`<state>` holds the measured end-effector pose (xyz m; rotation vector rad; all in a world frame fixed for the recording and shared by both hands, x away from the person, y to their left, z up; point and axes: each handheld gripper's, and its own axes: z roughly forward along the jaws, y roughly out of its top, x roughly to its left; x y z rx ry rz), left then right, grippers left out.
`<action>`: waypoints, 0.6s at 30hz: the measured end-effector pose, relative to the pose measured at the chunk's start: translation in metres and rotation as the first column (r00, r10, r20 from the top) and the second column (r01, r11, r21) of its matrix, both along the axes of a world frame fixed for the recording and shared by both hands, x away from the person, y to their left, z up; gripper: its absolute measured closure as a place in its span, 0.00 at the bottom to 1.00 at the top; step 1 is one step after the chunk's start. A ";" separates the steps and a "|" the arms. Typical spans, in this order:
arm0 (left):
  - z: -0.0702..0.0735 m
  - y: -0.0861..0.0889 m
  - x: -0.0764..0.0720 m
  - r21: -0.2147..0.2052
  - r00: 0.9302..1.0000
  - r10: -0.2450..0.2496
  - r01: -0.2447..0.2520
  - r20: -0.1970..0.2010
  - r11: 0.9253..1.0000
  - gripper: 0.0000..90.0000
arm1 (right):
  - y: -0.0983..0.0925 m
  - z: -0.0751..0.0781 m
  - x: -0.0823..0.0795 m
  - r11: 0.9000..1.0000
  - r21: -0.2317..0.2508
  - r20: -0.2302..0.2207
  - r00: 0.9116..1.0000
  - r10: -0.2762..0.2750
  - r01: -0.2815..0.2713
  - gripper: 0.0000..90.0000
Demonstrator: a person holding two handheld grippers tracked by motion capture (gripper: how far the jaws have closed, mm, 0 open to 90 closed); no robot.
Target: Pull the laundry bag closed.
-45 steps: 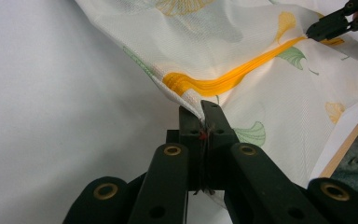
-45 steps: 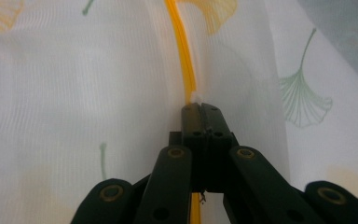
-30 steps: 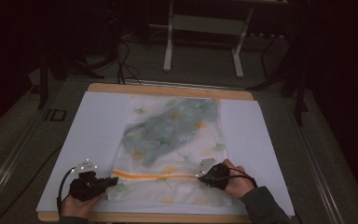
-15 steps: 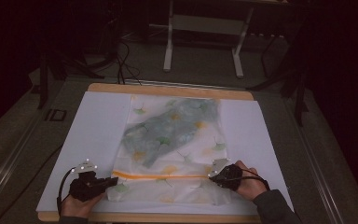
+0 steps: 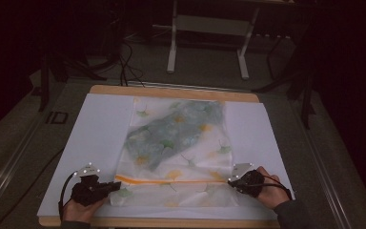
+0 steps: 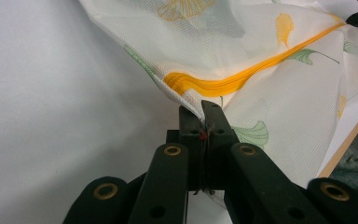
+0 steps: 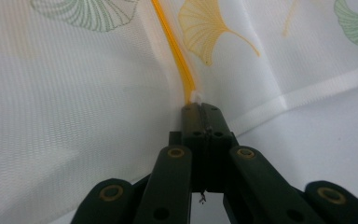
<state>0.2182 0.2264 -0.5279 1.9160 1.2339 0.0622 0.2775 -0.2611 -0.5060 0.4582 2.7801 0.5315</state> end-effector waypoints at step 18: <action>0.003 0.008 -0.004 -0.030 0.997 0.032 -0.030 0.064 0.999 0.69 | -0.012 0.002 0.005 0.988 0.127 -0.034 0.996 -0.082 0.086 0.76</action>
